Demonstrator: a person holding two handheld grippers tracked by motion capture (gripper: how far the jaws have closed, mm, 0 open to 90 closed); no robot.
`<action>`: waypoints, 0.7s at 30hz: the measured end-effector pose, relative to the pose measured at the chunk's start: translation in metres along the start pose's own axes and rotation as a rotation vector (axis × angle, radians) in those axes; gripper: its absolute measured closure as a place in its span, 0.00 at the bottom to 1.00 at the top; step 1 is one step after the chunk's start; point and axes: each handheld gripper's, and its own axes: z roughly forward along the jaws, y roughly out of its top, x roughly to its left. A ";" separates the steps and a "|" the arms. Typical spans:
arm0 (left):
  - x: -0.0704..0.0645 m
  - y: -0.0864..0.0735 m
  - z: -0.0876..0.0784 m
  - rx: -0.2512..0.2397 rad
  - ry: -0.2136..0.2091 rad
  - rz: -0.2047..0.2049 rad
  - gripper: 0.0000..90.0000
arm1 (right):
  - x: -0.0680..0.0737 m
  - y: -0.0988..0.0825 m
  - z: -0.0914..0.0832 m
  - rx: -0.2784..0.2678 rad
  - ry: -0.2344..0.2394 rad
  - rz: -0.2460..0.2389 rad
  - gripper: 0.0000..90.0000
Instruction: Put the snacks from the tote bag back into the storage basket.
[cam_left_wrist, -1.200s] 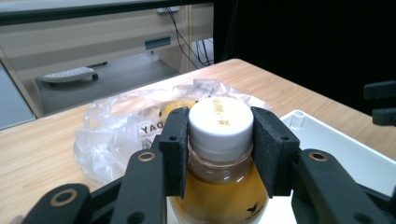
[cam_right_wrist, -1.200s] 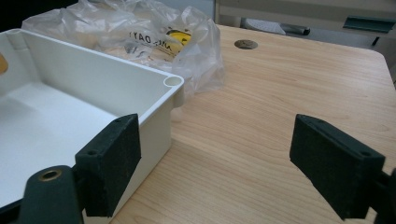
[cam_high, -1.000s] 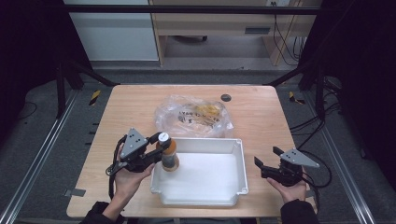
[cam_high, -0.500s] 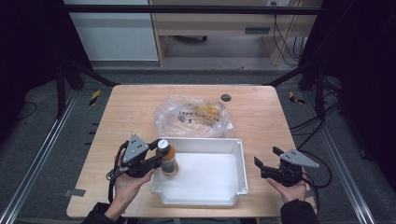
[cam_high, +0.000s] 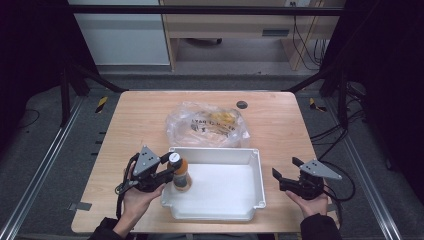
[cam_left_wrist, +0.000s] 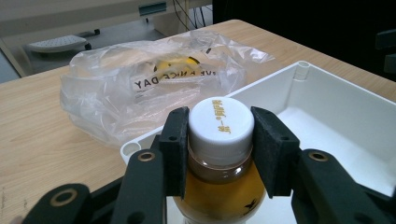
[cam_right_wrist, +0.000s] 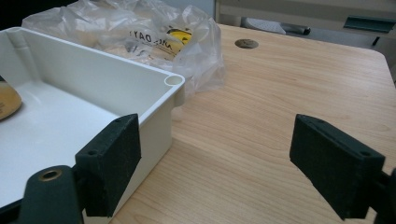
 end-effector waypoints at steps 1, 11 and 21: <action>0.000 0.000 0.000 0.003 0.001 -0.003 0.66 | 0.000 0.000 0.000 0.001 0.000 0.001 0.19; -0.001 -0.004 0.002 -0.016 0.007 -0.002 0.66 | 0.000 0.000 0.000 0.005 -0.003 0.000 0.19; -0.002 -0.011 0.003 -0.060 0.006 0.000 0.65 | 0.000 -0.001 0.000 0.006 -0.004 -0.002 0.19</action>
